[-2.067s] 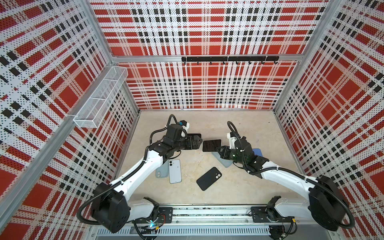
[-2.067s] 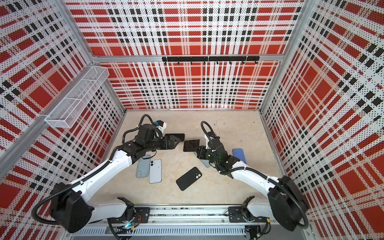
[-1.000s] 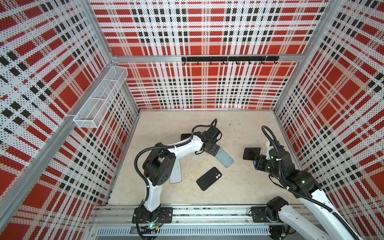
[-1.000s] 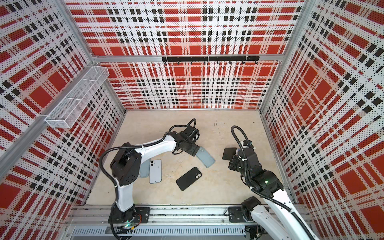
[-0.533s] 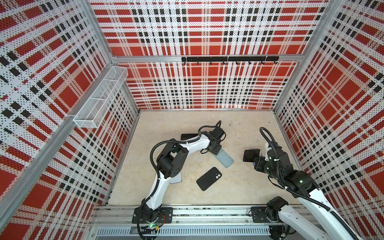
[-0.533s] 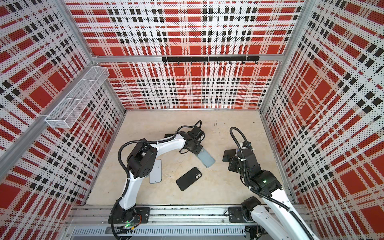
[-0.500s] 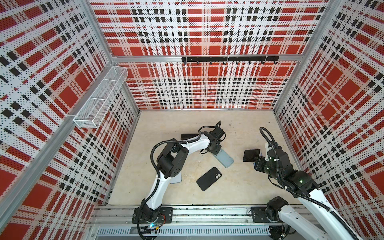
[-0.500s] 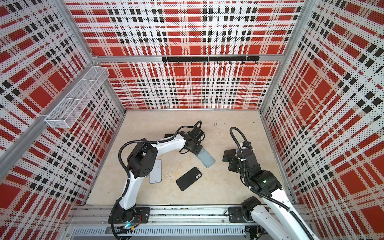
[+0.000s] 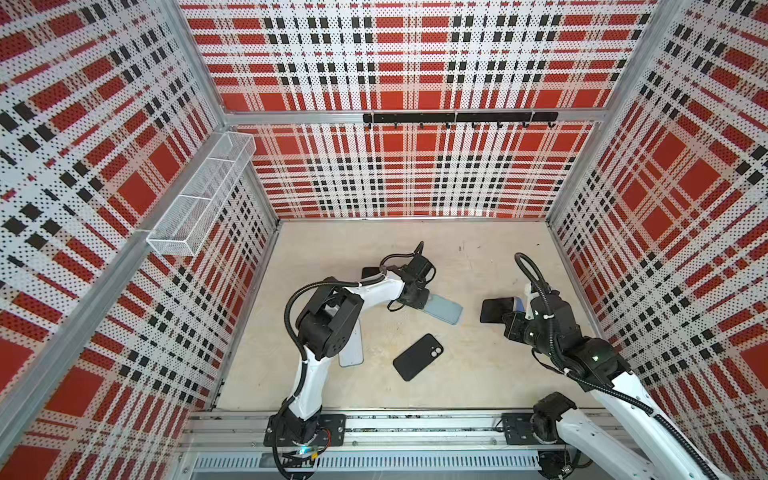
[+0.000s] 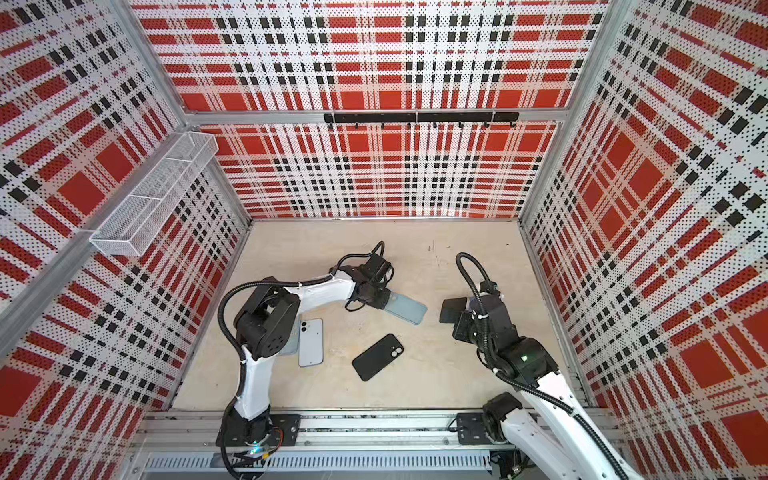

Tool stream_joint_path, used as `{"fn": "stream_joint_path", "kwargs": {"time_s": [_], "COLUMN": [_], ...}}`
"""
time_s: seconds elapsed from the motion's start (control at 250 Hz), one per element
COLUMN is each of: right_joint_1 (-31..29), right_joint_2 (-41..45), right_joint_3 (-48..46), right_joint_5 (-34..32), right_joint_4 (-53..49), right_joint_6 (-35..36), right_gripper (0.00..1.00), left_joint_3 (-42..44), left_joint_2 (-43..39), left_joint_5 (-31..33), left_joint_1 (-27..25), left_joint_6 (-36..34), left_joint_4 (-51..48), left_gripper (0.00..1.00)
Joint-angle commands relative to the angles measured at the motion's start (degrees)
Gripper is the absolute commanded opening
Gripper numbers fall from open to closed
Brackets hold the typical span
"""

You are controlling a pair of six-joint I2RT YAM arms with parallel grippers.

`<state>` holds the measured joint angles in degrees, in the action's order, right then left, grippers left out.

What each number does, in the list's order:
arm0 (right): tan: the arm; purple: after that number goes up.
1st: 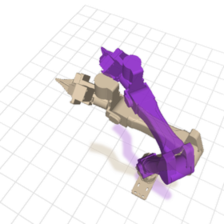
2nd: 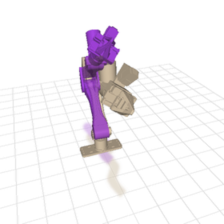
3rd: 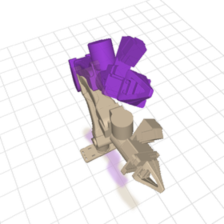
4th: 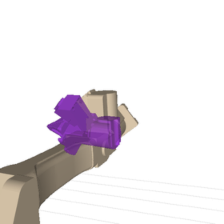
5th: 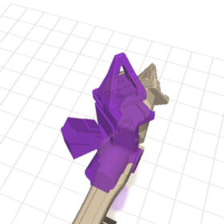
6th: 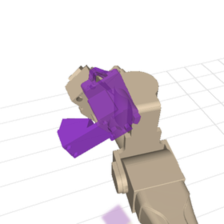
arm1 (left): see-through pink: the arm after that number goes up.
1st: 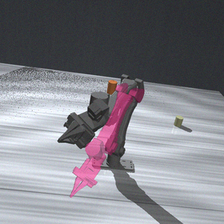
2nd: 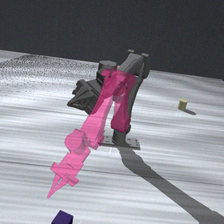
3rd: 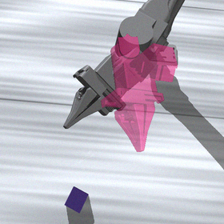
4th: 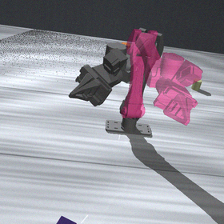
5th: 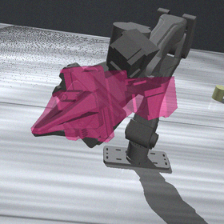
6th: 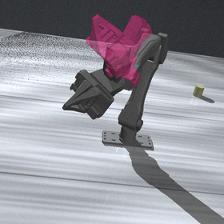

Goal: Put the phone into the phone case

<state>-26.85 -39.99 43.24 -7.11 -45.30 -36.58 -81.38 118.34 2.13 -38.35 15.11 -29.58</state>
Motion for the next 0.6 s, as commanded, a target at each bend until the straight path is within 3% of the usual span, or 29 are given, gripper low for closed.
{"fn": "stream_joint_path", "kwargs": {"time_s": [0.0, 0.352, 0.476, 0.596], "right_joint_1": [0.31, 0.31, 0.31, 0.38], "right_joint_2": [-0.6, -2.18, -2.54, -2.31], "right_joint_3": [0.0, 0.02, 0.26, 0.61], "right_joint_5": [1.07, 2.18, 2.41, 2.41], "right_joint_4": [6.09, 8.26, 8.65, 8.56], "right_joint_6": [0.81, 0.86, 0.92, 0.9], "right_gripper": [0.0, 0.0, 0.0, 0.0], "left_joint_3": [3.35, 7.38, 5.09, -3.15], "left_joint_2": [-2.61, -9.19, -10.89, -9.14], "left_joint_5": [1.26, 2.57, 0.47, 0.33], "left_joint_1": [1.66, 4.86, 5.78, 6.02], "left_joint_6": [2.27, 1.38, -5.04, -14.42], "left_joint_4": [0.07, -1.88, -2.96, -9.7], "left_gripper": [0.12, 0.04, 0.01, 0.0]}}
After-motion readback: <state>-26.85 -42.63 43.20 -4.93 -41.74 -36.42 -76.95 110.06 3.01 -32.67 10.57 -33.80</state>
